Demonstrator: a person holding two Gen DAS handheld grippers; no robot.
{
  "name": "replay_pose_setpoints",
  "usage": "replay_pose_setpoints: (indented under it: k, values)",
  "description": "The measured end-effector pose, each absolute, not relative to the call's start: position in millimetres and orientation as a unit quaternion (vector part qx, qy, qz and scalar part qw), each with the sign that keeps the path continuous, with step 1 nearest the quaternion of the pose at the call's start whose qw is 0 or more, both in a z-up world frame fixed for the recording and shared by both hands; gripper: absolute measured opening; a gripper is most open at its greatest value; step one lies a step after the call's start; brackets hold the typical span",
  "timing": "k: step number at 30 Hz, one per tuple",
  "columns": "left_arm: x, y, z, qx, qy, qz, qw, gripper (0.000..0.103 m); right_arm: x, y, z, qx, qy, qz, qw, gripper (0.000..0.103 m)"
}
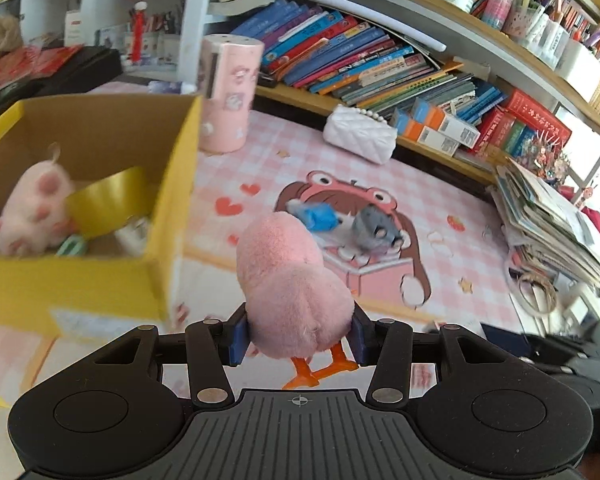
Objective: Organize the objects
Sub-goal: 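Carry the stapler-refill box and pink chick over the yellow box with both grippers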
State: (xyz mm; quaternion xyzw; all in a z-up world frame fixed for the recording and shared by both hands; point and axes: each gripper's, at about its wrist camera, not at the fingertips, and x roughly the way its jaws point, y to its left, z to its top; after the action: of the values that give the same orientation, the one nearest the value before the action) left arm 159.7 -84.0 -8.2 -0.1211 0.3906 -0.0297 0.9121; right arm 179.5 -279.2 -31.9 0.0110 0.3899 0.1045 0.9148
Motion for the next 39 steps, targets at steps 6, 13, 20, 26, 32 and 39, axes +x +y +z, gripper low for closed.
replay_pose_setpoints:
  k: [6, 13, 20, 26, 32, 39]
  values:
    - [125, -51, -7, -0.126, 0.381, -0.018, 0.916, 0.046, 148, -236, -29, -0.010, 0.390, 0.129, 0.912, 0.051]
    - [81, -5, -5, -0.135, 0.375, 0.000, 0.917, 0.046, 111, -191, -24, -0.024, 0.391, 0.143, 0.909, 0.051]
    - [45, 30, -1, -0.139, 0.370, 0.006, 0.919, 0.046, 74, -152, -19, -0.026, 0.386, 0.153, 0.909, 0.051]
    - [20, 54, -2, -0.136, 0.368, 0.001, 0.920, 0.046, 48, -123, -21, -0.026, 0.390, 0.158, 0.907, 0.051]
    - [0, 75, -5, -0.135, 0.371, -0.002, 0.919, 0.046, 26, -98, -26, -0.024, 0.397, 0.163, 0.903, 0.051]
    - [-18, 93, -3, -0.128, 0.366, -0.001, 0.922, 0.046, 12, -74, -29, -0.021, 0.401, 0.172, 0.900, 0.051]
